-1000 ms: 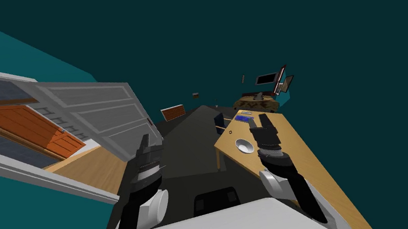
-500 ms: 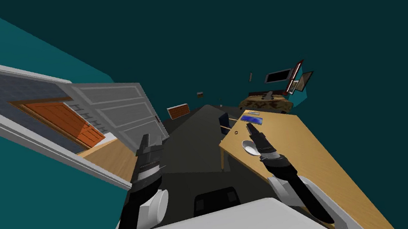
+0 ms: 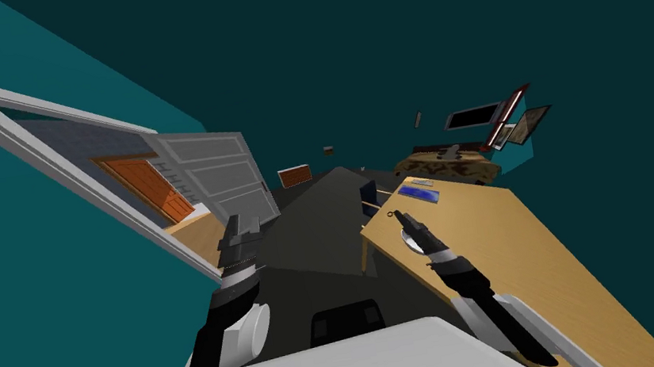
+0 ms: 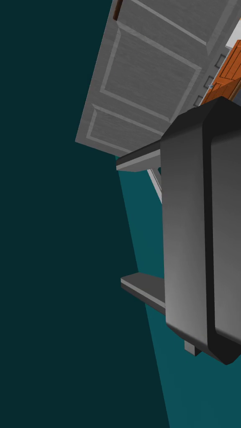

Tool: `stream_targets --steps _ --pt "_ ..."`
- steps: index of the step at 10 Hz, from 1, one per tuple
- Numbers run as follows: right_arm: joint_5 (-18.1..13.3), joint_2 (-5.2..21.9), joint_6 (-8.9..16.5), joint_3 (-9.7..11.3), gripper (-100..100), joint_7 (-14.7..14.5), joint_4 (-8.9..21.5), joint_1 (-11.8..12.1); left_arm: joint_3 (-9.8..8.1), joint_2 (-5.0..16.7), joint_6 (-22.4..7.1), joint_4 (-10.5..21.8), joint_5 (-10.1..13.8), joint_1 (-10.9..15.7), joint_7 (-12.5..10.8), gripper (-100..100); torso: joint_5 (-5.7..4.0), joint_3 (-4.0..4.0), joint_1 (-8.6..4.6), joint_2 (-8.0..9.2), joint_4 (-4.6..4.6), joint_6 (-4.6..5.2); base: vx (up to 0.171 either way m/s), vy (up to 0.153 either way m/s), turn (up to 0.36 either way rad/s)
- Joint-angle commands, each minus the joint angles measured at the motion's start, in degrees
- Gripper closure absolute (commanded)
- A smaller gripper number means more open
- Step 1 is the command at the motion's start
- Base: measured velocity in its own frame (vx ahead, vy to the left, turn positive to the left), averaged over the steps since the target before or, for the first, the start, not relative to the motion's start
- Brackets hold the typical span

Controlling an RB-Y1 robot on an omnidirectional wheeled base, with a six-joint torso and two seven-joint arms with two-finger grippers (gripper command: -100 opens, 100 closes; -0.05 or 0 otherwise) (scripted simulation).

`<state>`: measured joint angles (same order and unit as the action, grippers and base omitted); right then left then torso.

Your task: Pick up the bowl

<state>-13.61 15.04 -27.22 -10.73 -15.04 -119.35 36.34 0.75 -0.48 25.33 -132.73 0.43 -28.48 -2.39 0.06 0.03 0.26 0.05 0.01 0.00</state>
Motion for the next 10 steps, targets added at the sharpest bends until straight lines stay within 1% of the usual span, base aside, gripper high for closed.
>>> stream_targets --steps 1,2,4,5,7,8,9,10 --pt "-2.86 2.12 2.77 -1.77 -100 -2.18 1.91 1.79 0.0 0.0 0.0 0.0 0.0 0.0 0.0 0 0.0 0.0 0.0 0.0 0.0 0.0 0.01 0.096 0.283" --pt "-3.1 2.12 2.77 -1.77 -100 -2.18 1.91 1.79 0.0 0.0 0.0 0.0 0.0 0.0 0.0 0 0.02 -0.02 0.04 -0.04 0.0 -0.02 0.014 0.07 0.073" --pt "-7.07 4.25 5.32 -3.74 -100 -4.96 5.77 3.66 0.0 0.0 0.0 0.0 0.0 0.0 0.0 0 0.0 -0.02 -0.01 -0.04 -0.01 -0.01 0.01 0.072 0.201" --pt "-7.2 4.25 5.32 -3.74 -100 -4.96 5.77 3.66 0.0 0.0 0.0 0.0 0.0 0.0 0.0 0 0.01 -0.03 -0.01 -0.05 0.0 -0.01 0.012 0.045 0.076" --pt "-11.15 6.27 7.69 -5.63 -100 -7.55 9.83 5.6 0.0 0.0 0.0 0.0 0.0 0.0 0.0 0 -0.02 -0.03 -0.11 -0.05 -0.01 0.0 0.026 0.055 0.21" --pt "-11.41 6.27 7.69 -5.63 -100 -7.55 9.83 5.6 -0.01 0.0 0.0 0.0 0.0 -0.01 0.0 0 -0.01 -0.05 -0.07 -0.1 -0.01 0.0 0.021 0.043 0.079" --pt "-13.53 7.24 8.79 -6.53 -100 -8.74 11.93 6.59 -0.01 0.0 0.0 0.0 0.0 -0.01 0.0 0 -0.01 -0.04 -0.11 -0.07 -0.01 0.02 0.015 0.043 0.167" --pt "-13.53 7.24 8.79 -6.53 -100 -8.74 11.93 6.59 -0.01 0.0 0.0 0.0 0.0 -0.01 0.0 0 -0.01 -0.02 -0.12 -0.04 0.0 0.01 0.012 0.026 0.078"
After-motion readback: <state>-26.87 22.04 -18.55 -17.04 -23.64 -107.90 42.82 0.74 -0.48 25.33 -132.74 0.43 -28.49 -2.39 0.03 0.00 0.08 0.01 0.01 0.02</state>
